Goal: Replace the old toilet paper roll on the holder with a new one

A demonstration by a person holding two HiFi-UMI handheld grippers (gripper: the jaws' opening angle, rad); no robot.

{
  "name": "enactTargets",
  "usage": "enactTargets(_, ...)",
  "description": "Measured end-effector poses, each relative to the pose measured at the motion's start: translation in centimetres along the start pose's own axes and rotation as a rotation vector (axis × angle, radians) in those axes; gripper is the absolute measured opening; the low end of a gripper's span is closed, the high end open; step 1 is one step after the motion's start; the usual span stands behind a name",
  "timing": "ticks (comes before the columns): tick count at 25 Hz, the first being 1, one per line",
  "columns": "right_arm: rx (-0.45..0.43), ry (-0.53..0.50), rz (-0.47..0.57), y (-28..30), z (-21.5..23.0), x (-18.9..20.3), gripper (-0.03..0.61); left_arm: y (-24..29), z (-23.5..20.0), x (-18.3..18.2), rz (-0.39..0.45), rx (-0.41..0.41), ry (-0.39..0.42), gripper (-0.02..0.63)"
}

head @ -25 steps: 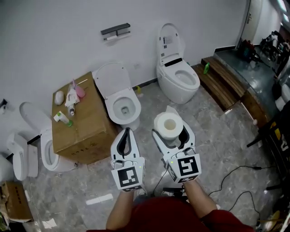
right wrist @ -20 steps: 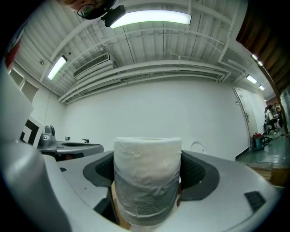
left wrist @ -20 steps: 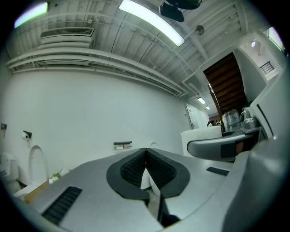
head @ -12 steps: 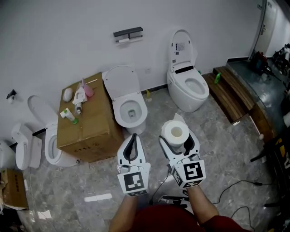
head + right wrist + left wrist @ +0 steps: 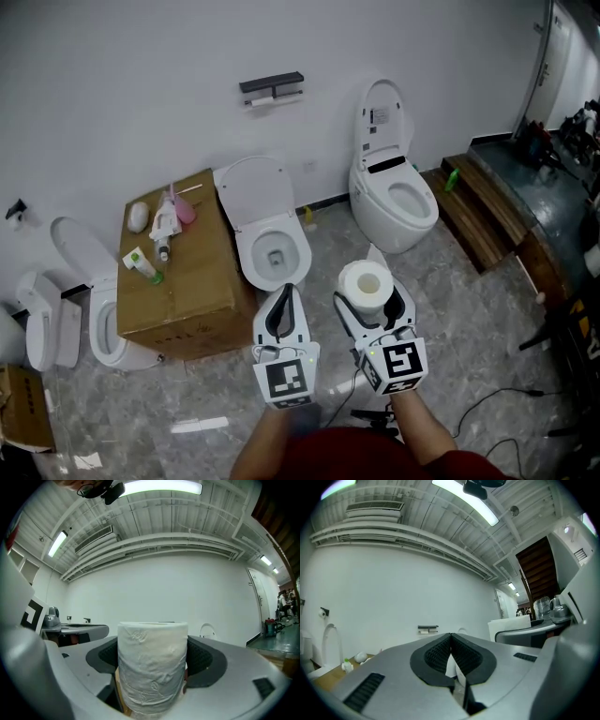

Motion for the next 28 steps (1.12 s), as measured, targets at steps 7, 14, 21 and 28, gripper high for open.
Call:
enactTargets(7,0.005,-0.008,0.014,8.8,-2.9,-1.5,0.380,5.5,-7.6,-0.8,0.023,0.010,-0.003,0.017)
enactTargets(14,0.004,-0.015,0.031,14.7,-5.8,-2.3,0.380,8.5,-13.7,-0.4,0.014,0.007,0.016,0.017)
enactTargets(21,-0.012,-0.026,0.027,18.1,-6.7,-2.1,0.380,10.6,-16.5,-0.1,0.026,-0.012,-0.005,0.017)
enactTargets(28,-0.021,-0.013,0.029,22.8,-4.3,-1.5,0.380,15.1,-17.5,1.5,0.010,-0.029,-0.009,0.017)
Point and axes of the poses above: the fingertips, and each gripper's own axes: y forward along the fingers, z to its right, x out of its underside, the point moved 2 cm from there along -y, backward along the fingers, and after that the axes turned 2 degrees about -z, right-handed, at the moved point
